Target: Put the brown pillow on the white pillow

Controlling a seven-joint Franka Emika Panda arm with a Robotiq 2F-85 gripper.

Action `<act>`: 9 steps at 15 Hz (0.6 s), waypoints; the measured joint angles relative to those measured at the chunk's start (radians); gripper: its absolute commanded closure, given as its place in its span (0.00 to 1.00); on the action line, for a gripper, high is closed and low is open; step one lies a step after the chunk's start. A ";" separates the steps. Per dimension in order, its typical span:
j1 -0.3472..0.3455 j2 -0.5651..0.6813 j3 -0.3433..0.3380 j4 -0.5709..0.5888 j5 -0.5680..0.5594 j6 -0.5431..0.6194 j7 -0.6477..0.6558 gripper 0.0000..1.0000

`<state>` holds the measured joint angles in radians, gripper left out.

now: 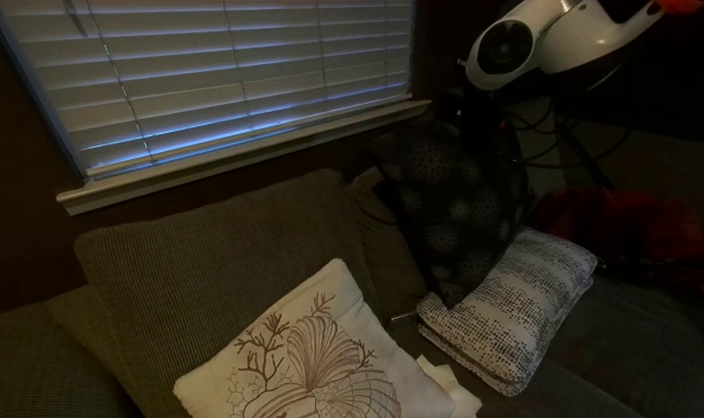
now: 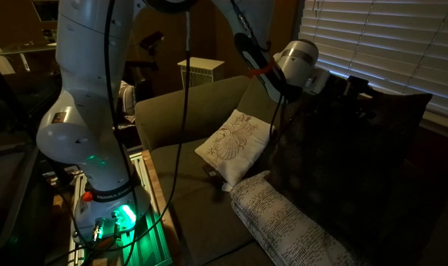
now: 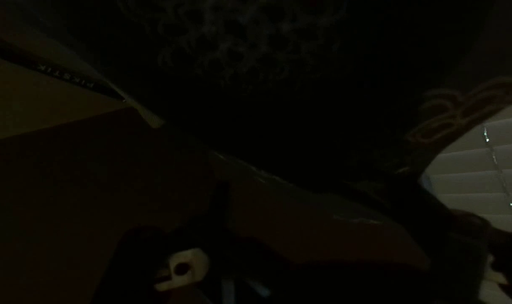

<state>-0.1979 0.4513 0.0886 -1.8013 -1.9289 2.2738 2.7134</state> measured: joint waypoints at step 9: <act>-0.339 -0.064 0.165 -0.045 0.209 0.306 0.000 0.00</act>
<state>-0.5372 0.3875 0.2534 -1.8467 -1.7197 2.5800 2.7133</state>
